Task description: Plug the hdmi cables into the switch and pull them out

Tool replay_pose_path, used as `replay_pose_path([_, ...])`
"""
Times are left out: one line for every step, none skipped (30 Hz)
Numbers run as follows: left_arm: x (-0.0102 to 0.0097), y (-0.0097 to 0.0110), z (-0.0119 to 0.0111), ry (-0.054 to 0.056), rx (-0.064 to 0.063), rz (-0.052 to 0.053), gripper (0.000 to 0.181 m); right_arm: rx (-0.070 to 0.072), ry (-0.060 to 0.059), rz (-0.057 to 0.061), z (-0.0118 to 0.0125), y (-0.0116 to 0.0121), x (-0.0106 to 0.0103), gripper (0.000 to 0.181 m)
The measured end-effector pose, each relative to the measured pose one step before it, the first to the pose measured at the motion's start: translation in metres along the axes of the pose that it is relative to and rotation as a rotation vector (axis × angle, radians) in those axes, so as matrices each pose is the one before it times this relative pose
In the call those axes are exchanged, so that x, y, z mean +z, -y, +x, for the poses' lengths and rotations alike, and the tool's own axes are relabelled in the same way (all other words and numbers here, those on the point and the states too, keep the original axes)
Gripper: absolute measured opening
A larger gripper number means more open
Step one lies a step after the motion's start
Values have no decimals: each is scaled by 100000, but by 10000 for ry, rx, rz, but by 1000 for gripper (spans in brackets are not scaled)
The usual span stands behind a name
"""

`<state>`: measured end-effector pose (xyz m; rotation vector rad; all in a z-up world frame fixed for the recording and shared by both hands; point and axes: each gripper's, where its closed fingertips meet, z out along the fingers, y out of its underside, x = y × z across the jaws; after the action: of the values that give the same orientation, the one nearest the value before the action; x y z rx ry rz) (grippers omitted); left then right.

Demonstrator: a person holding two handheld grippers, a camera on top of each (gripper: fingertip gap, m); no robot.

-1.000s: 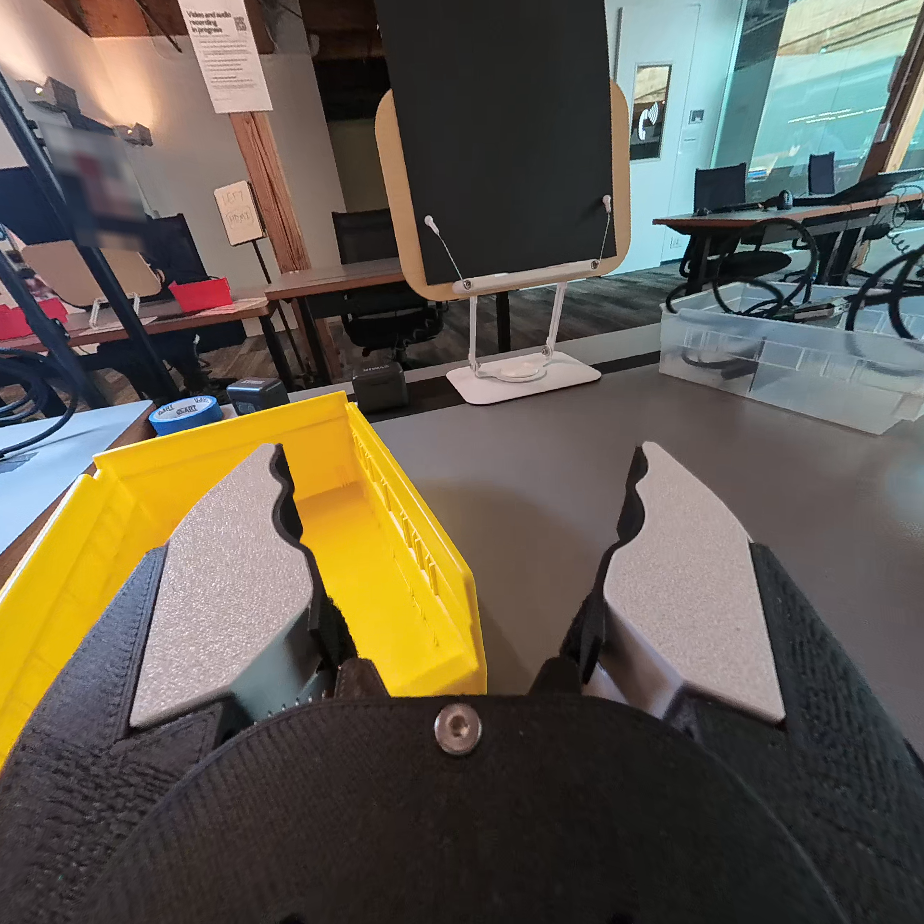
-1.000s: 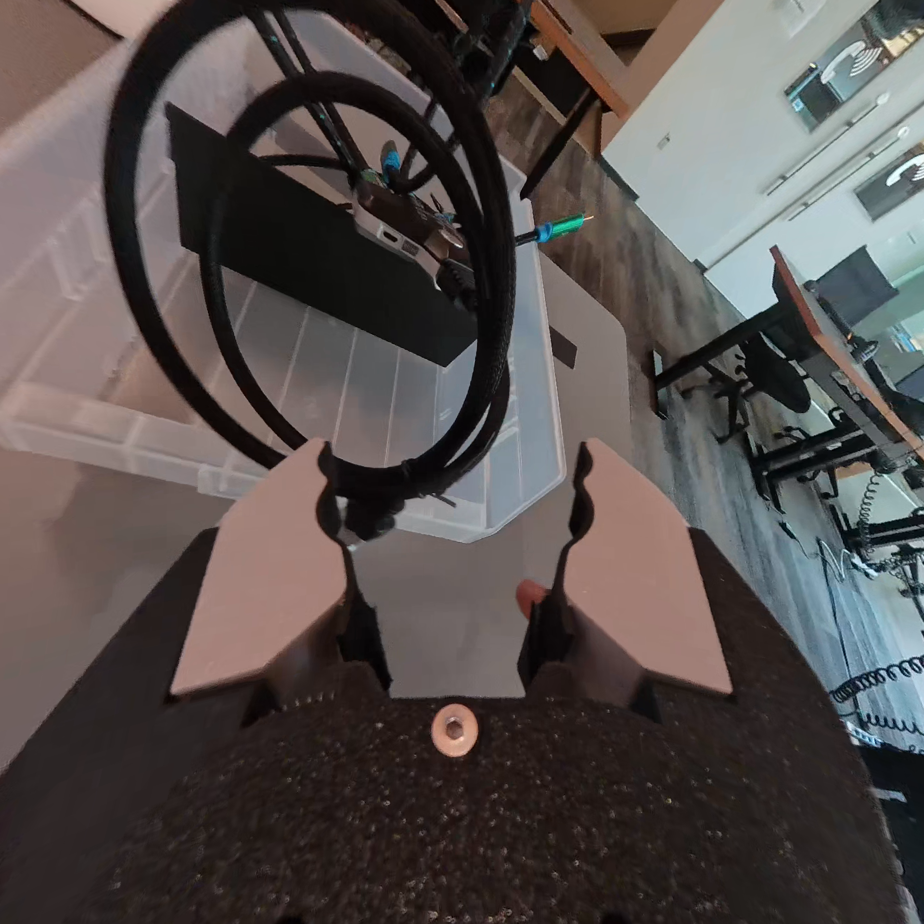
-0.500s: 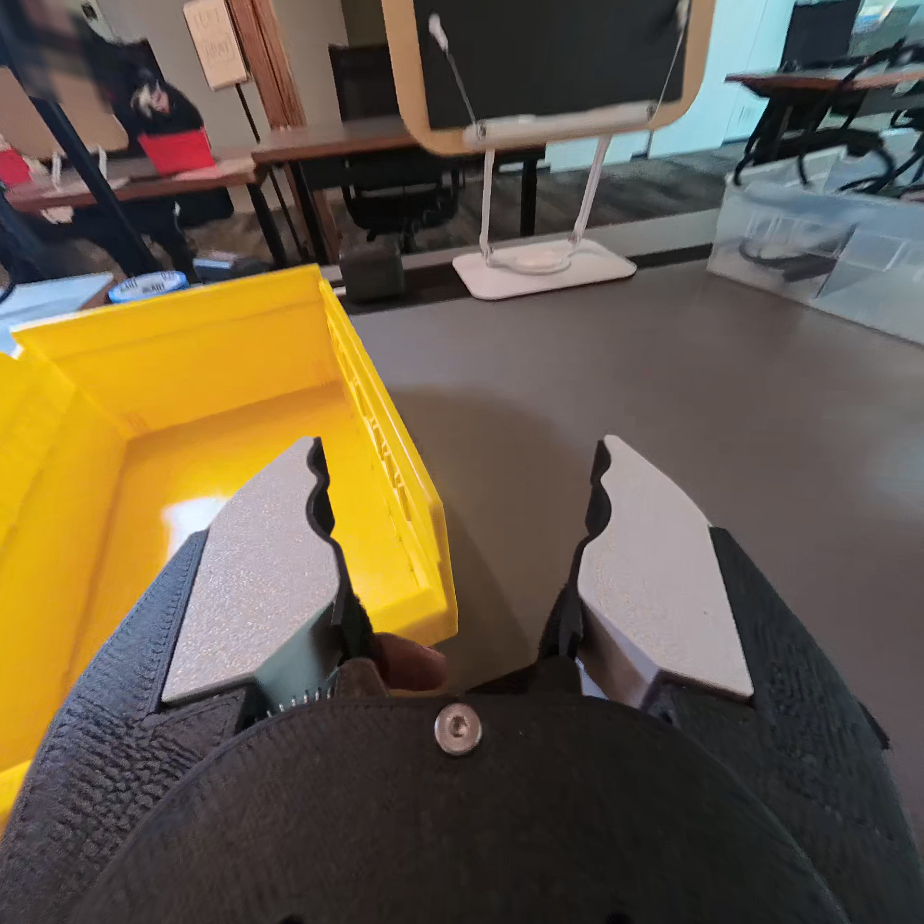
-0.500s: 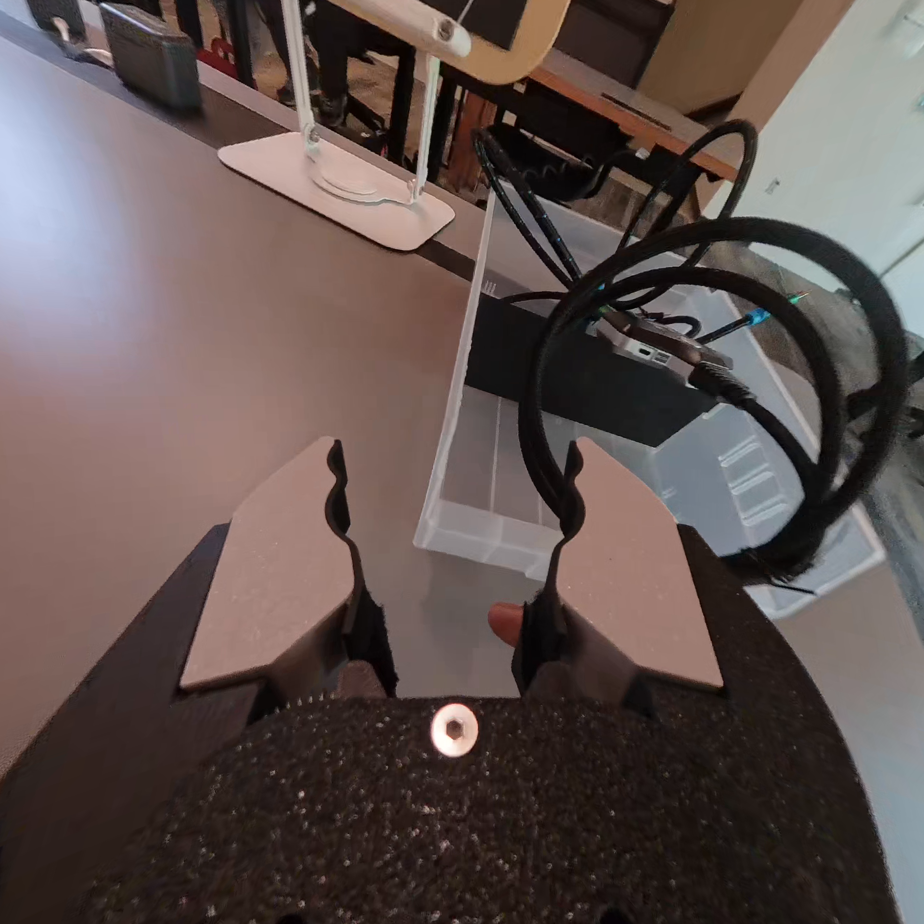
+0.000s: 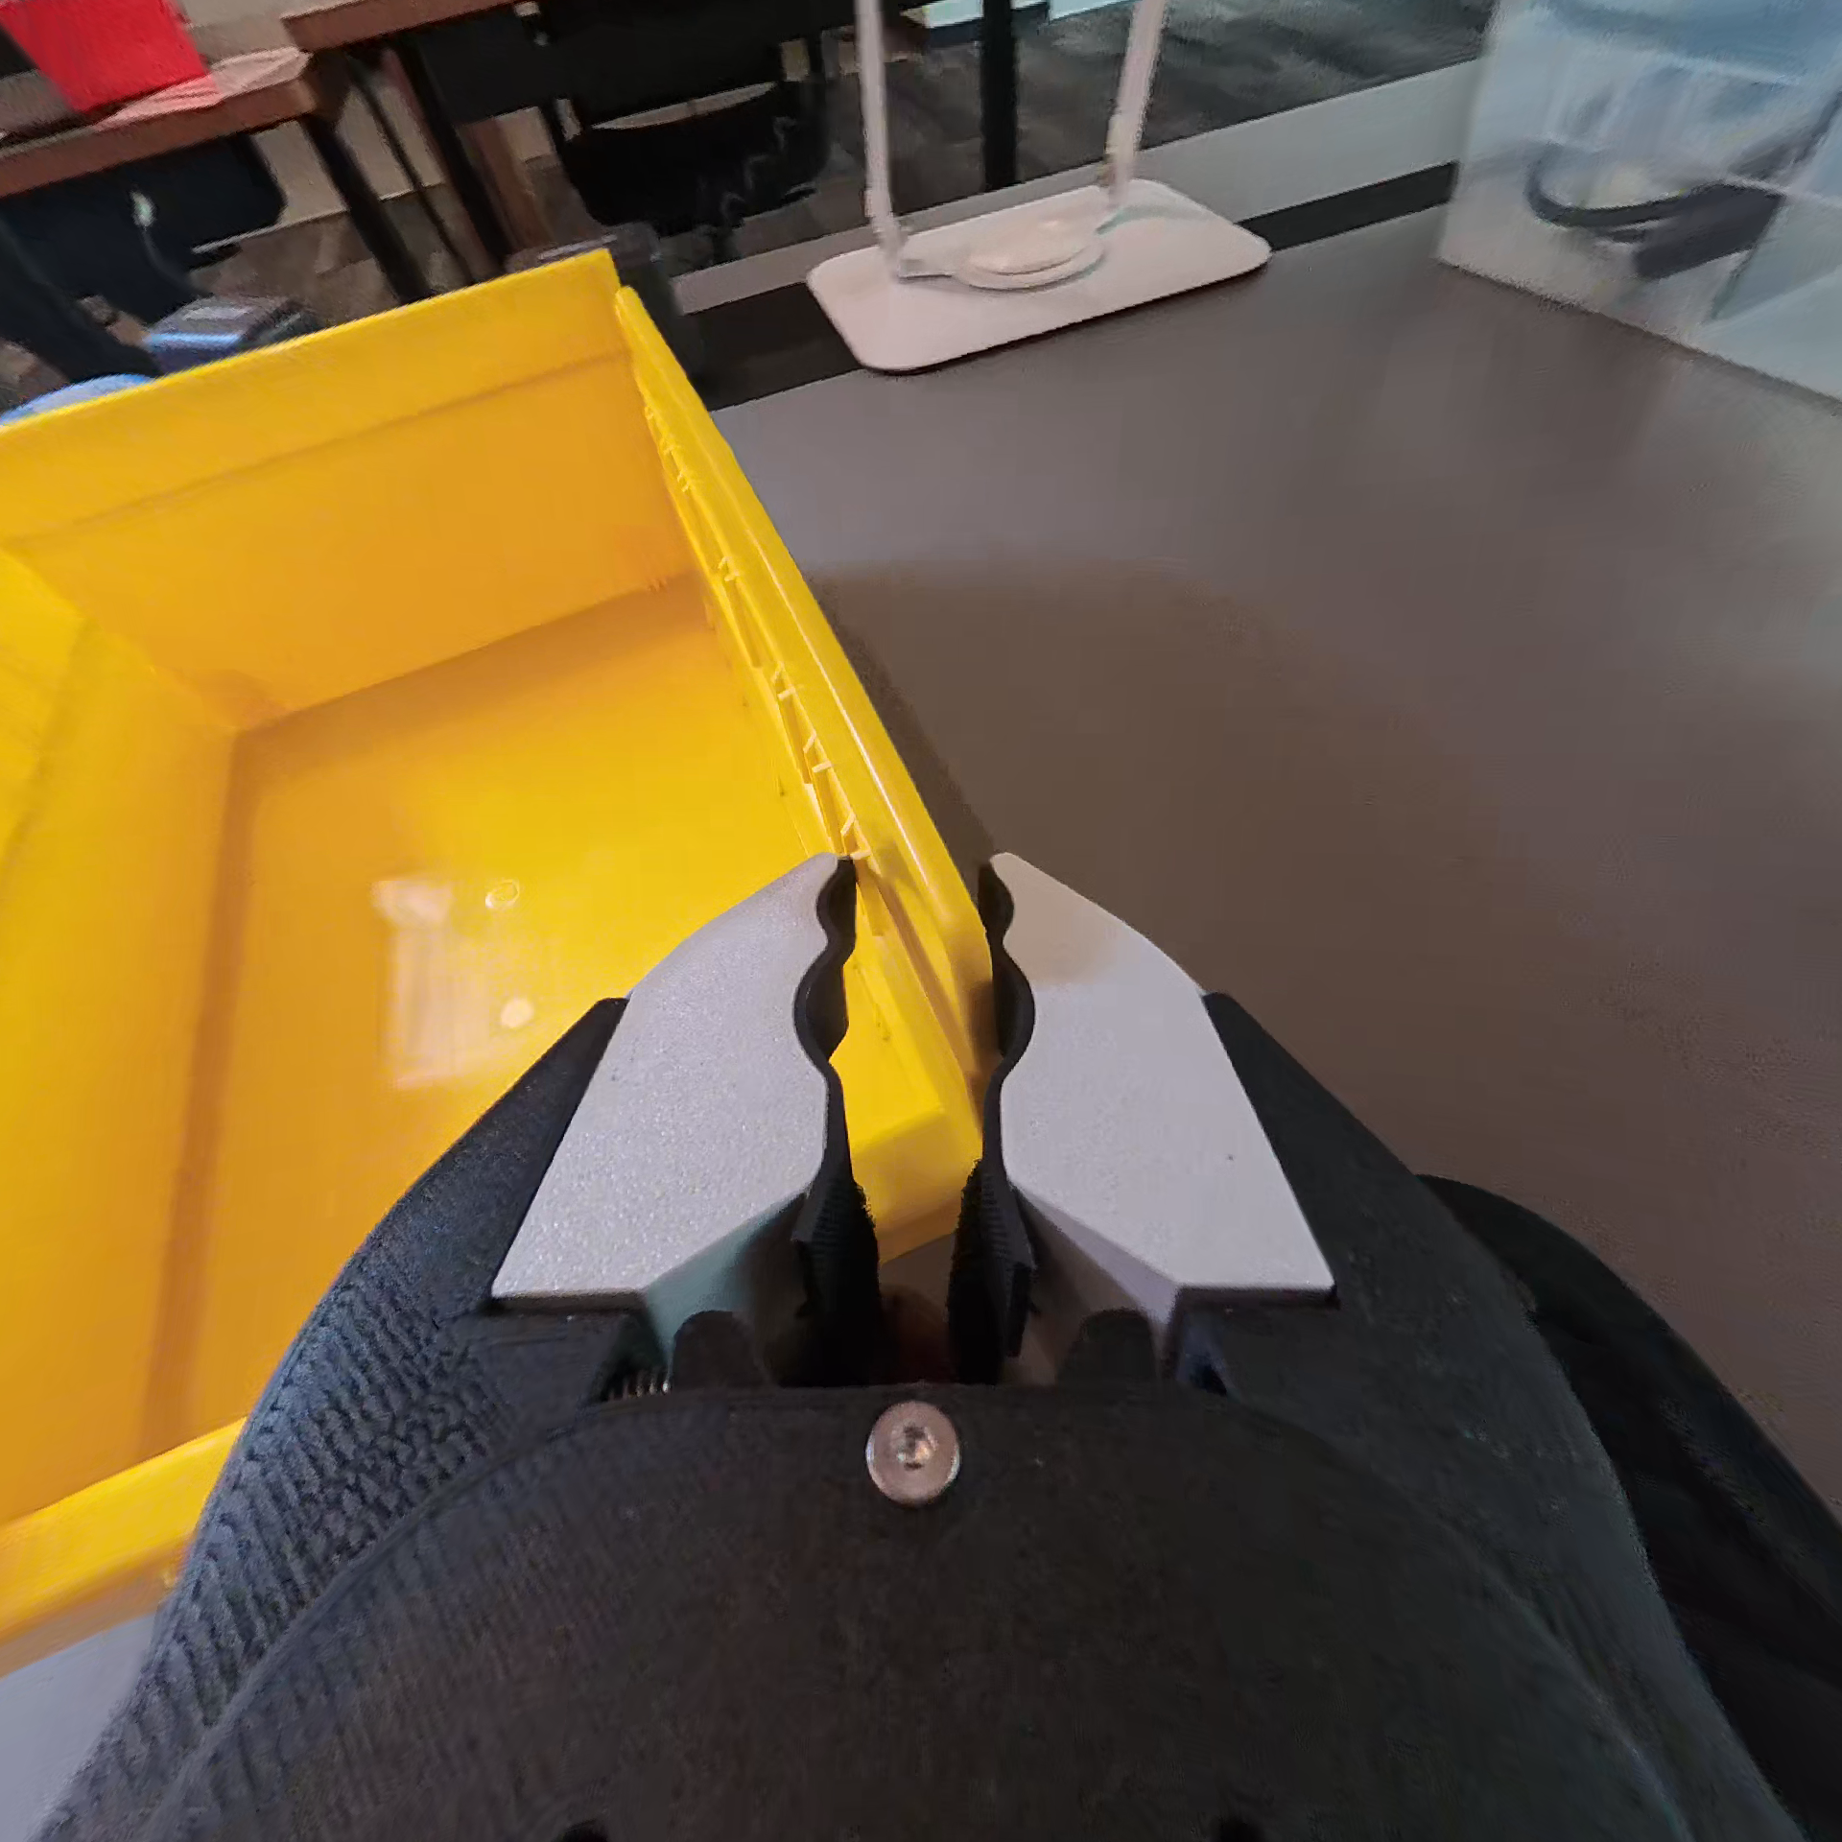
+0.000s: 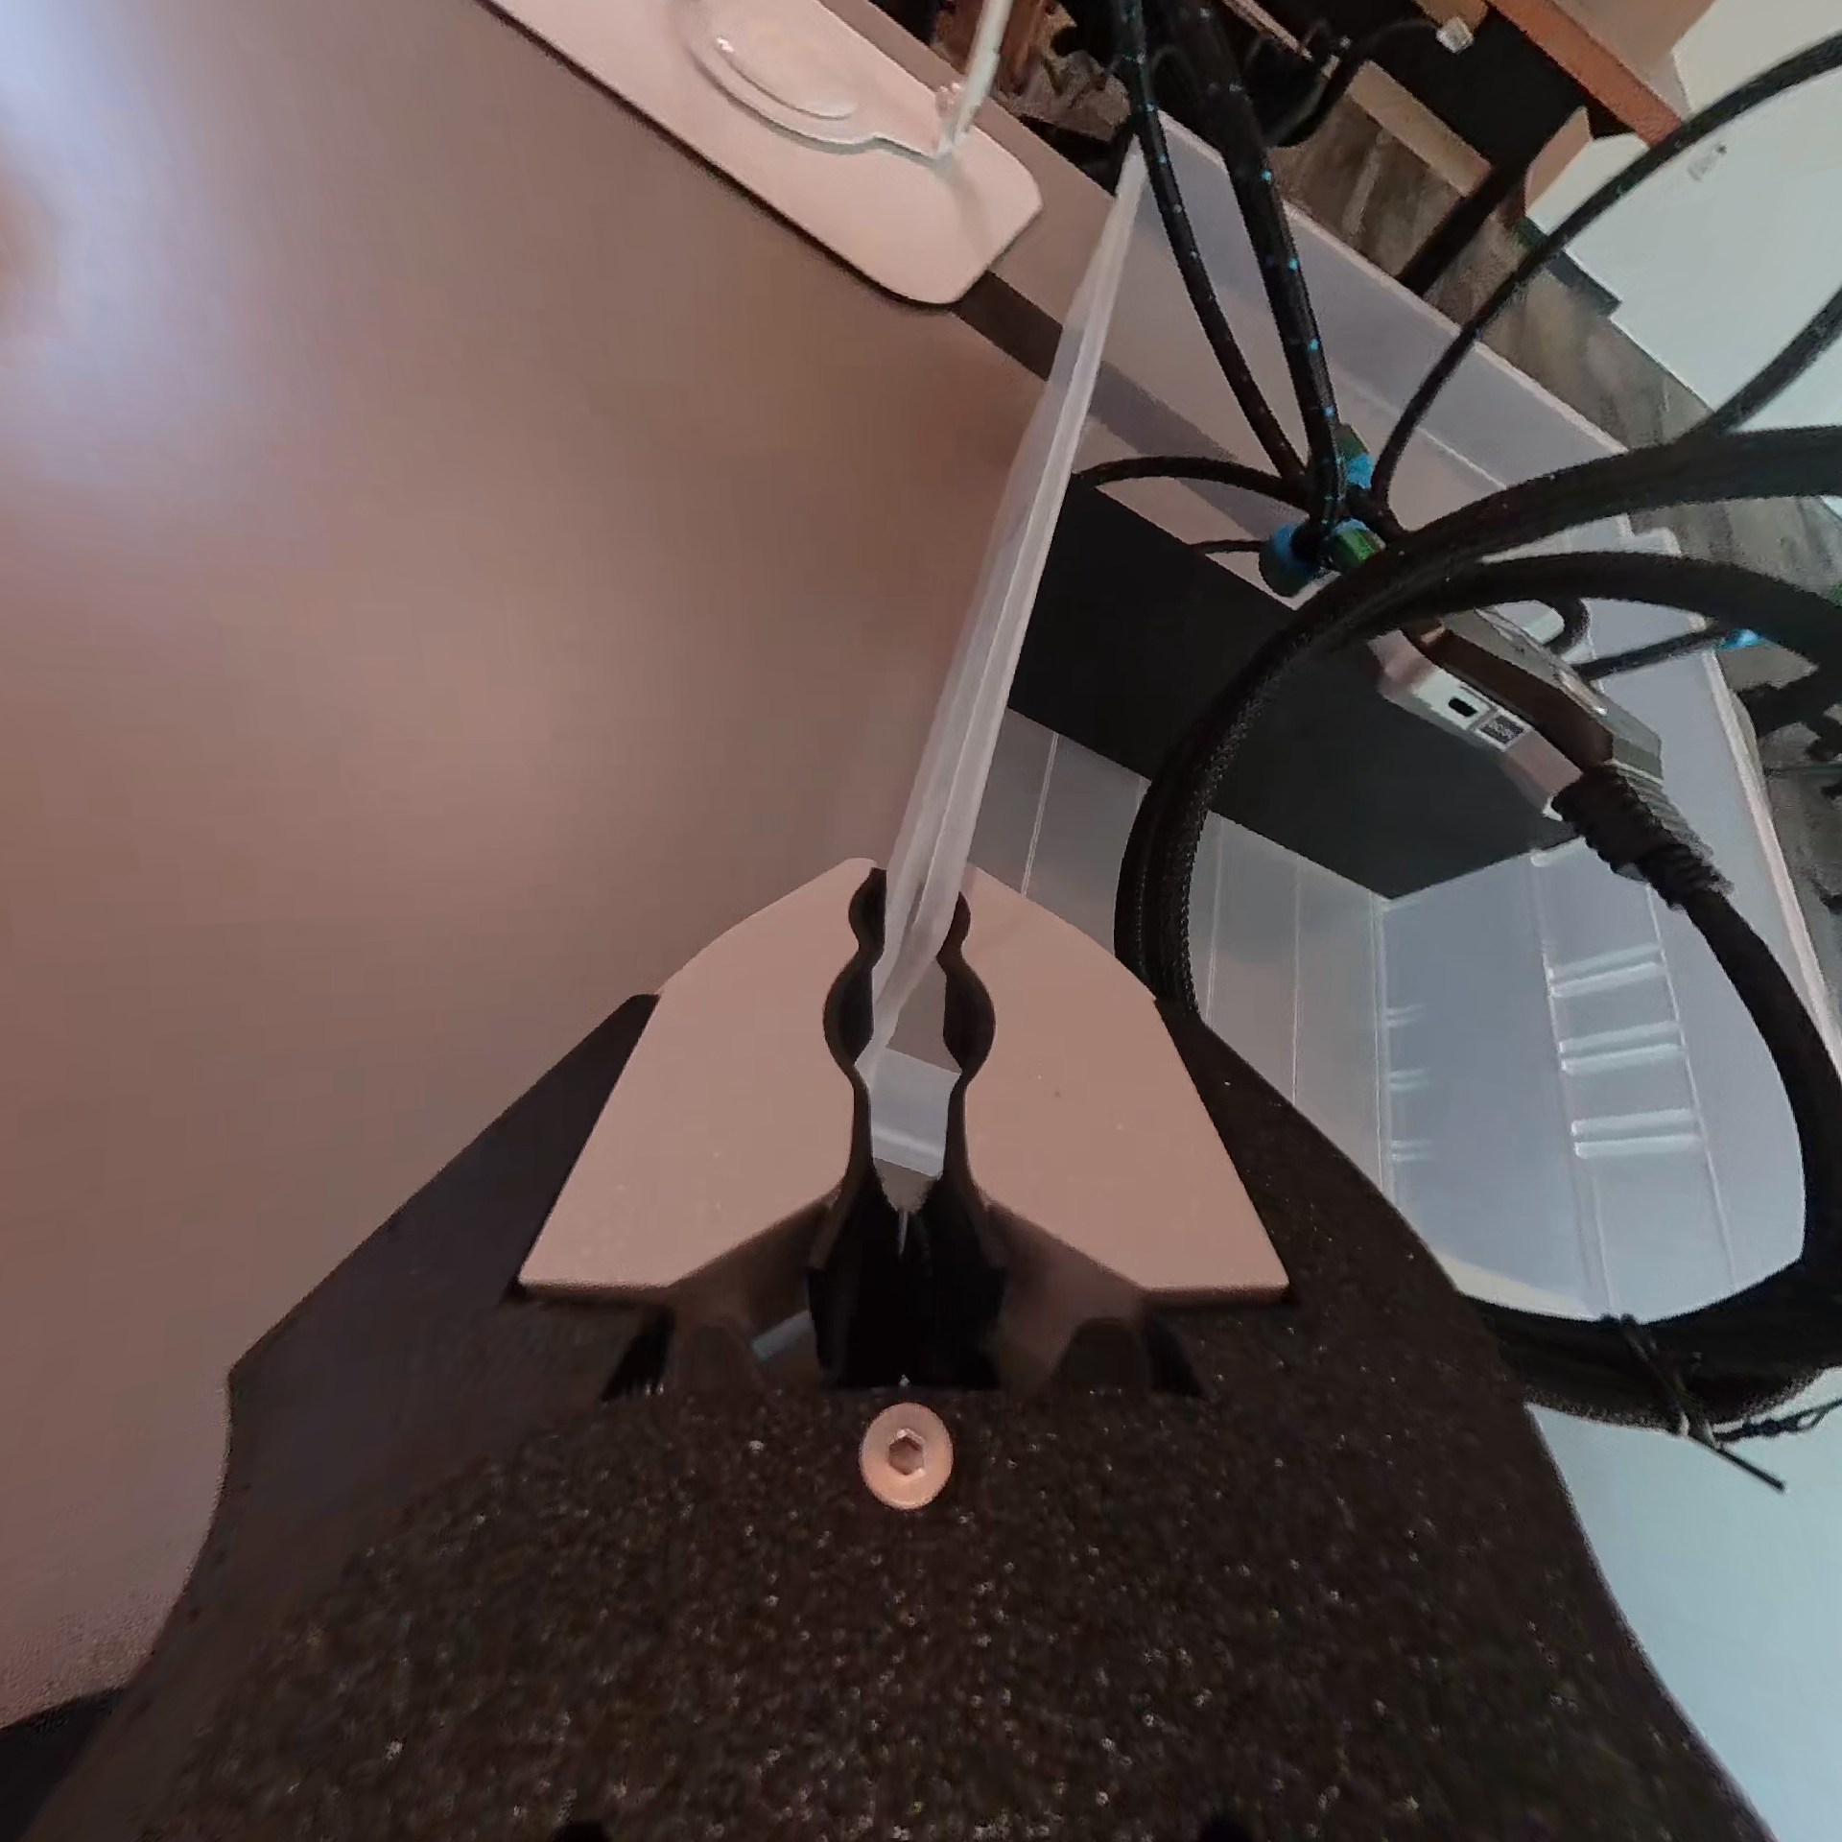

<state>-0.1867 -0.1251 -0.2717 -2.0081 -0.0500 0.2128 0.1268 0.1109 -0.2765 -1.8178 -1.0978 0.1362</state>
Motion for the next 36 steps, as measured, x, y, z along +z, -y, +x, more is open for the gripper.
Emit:
replay_pose_path([220, 222, 939, -315, 147, 42, 23, -132, 110, 50, -1004, 243, -330, 10])
replay_pose_path([290, 273, 991, -332, 141, 56, 23, -81, 132, 65, -1086, 295, -310, 11])
replay_pose_path([355, 289, 987, -336, 130, 57, 24, -46, 128, 59, -1107, 319, -305, 12])
replay_pose_path([390, 297, 914, -324, 120, 49, 24, -77, 120, 70, -1141, 338, -271, 13])
replay_pose_path([432, 292, 832, -296, 108, 45, 23, -76, 111, 86, -1145, 354, -259, 14])
replay_pose_path([463, 302, 744, -258, 58, 52, 23, -22, 110, 100, -1133, 375, -232, 14])
replay_pose_path([465, 302, 636, -213, -17, 56, 22, 19, 134, 110, -1125, 401, -190, 15])
replay_pose_path([478, 276, 587, -174, -19, 41, 22, 0, 168, 108, -1153, 398, -154, 16])
replay_pose_path([418, 229, 526, -134, 86, 9, 21, -85, 213, 114, -1181, 417, -114, 17])
replay_pose_path([383, 198, 474, -95, 153, -14, 21, -124, 233, 103, -1178, 420, -86, 19])
replay_pose_path([341, 196, 454, -99, 106, 4, 21, -165, 253, 97, -1172, 442, -34, 20])
replay_pose_path([306, 189, 473, -138, 19, 34, 22, -229, 284, 88, -1133, 441, -4, 22])
replay_pose_path([227, 219, 501, -161, -25, 61, 26, -220, 304, 70, -1053, 442, 29, 23])
replay_pose_path([111, 337, 335, -43, -32, 128, 35, -125, 302, 59, -918, 408, 53, 25])
replay_pose_path([-80, 580, 94, 149, -54, 269, 52, -55, 330, 80, -821, 377, 60, 27])
replay_pose_path([-307, 956, 51, 197, -97, 502, 65, -63, 434, 156, -841, 406, -15, 30])
replay_pose_path([-510, 1404, 150, 146, -154, 795, 75, -58, 503, 329, -849, 623, -198, 35])
replay_pose_path([-653, 1744, 261, 83, -202, 1038, 81, 13, 466, 548, -747, 953, -421, 43])
replay_pose_path([-667, 1907, 368, 24, -234, 1155, 82, 45, 420, 813, -683, 1403, -651, 55])
replay_pose_path([-586, 1845, 425, -9, -270, 1135, 82, 41, 268, 987, -458, 1752, -856, 68])
replay_pose_path([-407, 1615, 488, -61, -319, 981, 82, 38, 29, 1042, -70, 1950, -993, 81])
replay_pose_path([-229, 1228, 620, -159, -361, 731, 82, -18, -183, 967, 344, 1946, -1082, 91])
replay_pose_path([-41, 799, 731, -254, -350, 458, 82, -83, -432, 804, 868, 1809, -1124, 99])
replay_pose_path([107, 413, 777, -293, -259, 232, 82, -121, -735, 610, 1491, 1587, -1179, 107])
replay_pose_path([225, 92, 764, -289, -130, 66, 83, -142, -976, 434, 2039, 1303, -1220, 113])
replay_pose_path([328, -219, 710, -252, -22, -90, 83, -155, -1114, 260, 2443, 958, -1222, 114])
replay_pose_path([420, -538, 621, -200, 32, -258, 83, -115, -1228, 71, 2787, 493, -1149, 114])
replay_pose_path([502, -872, 449, -89, 41, -427, 83, -104, -1215, -165, 2886, -107, -977, 111])
replay_pose_path([560, -1174, 269, 27, 57, -565, 84, -120, -1035, -397, 2655, -773, -721, 108])
replay_pose_path([594, -1394, 169, 80, 91, -651, 84, -143, -731, -538, 2150, -1424, -409, 106])
replay_pose_path([632, -1482, 125, 111, 115, -689, 85, -99, -362, -718, 1444, -2027, -124, 105])
replay_pose_path([644, -1415, 112, 109, 103, -660, 86, 35, -59, -938, 757, -2496, 101, 106])
replay_pose_path([617, -1236, 191, 51, 54, -575, 88, 166, 77, -1007, 332, -2641, 268, 109])
replay_pose_path([567, -989, 223, 15, -14, -472, 90, 197, 200, -909, -51, -2420, 376, 109])
replay_pose_path([512, -747, 149, 43, -71, -344, 92, 297, 221, -520, -257, -1685, 400, 113])
replay_pose_path([446, -586, 90, 58, -77, -248, 92, 413, 196, -6, -286, -730, 231, 109])
